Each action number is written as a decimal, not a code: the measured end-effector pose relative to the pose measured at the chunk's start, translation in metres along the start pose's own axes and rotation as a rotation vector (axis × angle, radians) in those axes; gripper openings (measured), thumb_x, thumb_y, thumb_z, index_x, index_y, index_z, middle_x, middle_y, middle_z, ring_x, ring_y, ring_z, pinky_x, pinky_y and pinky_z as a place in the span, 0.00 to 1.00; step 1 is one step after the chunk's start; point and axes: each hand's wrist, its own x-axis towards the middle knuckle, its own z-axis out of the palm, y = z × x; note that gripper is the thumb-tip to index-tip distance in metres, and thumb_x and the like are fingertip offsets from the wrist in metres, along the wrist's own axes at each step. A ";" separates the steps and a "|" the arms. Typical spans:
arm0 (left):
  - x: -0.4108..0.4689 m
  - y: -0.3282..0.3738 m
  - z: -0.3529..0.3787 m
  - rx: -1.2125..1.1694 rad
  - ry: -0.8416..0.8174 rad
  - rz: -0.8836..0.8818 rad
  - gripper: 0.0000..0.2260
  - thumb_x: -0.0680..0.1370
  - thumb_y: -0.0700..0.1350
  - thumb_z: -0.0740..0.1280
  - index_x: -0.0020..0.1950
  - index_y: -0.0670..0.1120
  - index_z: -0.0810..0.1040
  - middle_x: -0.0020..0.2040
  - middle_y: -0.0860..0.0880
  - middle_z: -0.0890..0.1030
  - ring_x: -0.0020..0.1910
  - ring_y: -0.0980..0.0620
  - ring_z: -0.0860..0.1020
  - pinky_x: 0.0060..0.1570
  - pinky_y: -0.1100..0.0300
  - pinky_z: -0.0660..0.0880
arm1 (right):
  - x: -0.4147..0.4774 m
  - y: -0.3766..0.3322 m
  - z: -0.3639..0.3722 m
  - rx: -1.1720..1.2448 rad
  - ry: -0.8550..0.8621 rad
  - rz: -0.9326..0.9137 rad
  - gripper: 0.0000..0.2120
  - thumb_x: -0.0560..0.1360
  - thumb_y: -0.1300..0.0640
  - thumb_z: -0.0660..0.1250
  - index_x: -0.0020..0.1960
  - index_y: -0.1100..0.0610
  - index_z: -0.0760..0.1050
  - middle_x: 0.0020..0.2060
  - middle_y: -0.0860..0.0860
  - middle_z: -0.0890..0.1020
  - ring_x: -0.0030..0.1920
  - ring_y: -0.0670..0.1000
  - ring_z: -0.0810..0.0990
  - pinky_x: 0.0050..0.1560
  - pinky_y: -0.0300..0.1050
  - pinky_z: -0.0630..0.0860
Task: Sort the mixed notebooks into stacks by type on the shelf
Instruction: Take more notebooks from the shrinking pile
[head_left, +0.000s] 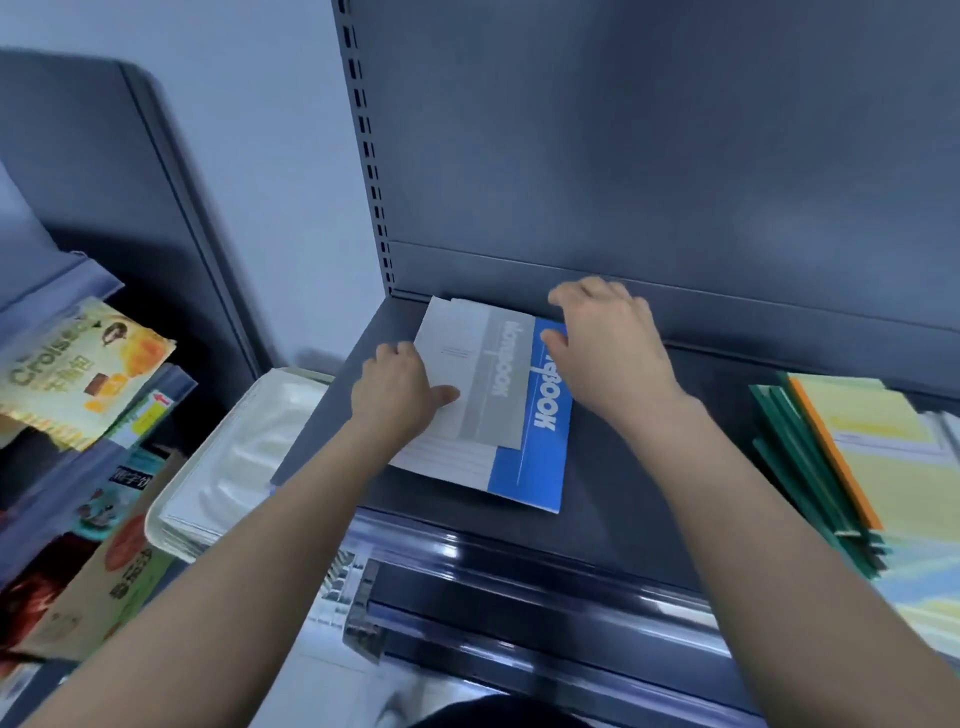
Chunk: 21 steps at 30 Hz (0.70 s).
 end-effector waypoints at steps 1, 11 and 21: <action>0.005 -0.002 0.000 -0.021 -0.035 -0.007 0.30 0.73 0.58 0.68 0.64 0.39 0.64 0.62 0.40 0.70 0.60 0.40 0.71 0.52 0.49 0.70 | 0.001 -0.003 0.002 0.000 -0.007 0.024 0.13 0.77 0.59 0.60 0.61 0.58 0.70 0.57 0.54 0.75 0.57 0.56 0.71 0.56 0.48 0.65; 0.032 -0.014 -0.007 -0.161 -0.103 0.000 0.11 0.78 0.39 0.62 0.58 0.36 0.66 0.55 0.39 0.75 0.49 0.42 0.73 0.42 0.54 0.67 | -0.009 -0.024 0.028 -0.020 -0.100 0.242 0.15 0.78 0.54 0.60 0.63 0.59 0.69 0.58 0.55 0.75 0.59 0.56 0.71 0.57 0.48 0.65; 0.031 -0.061 -0.042 -0.438 -0.009 -0.048 0.06 0.80 0.38 0.55 0.55 0.38 0.63 0.55 0.37 0.74 0.48 0.41 0.71 0.42 0.53 0.64 | -0.003 -0.049 0.071 0.042 -0.314 0.479 0.26 0.77 0.44 0.60 0.67 0.60 0.65 0.61 0.57 0.72 0.61 0.58 0.70 0.58 0.50 0.68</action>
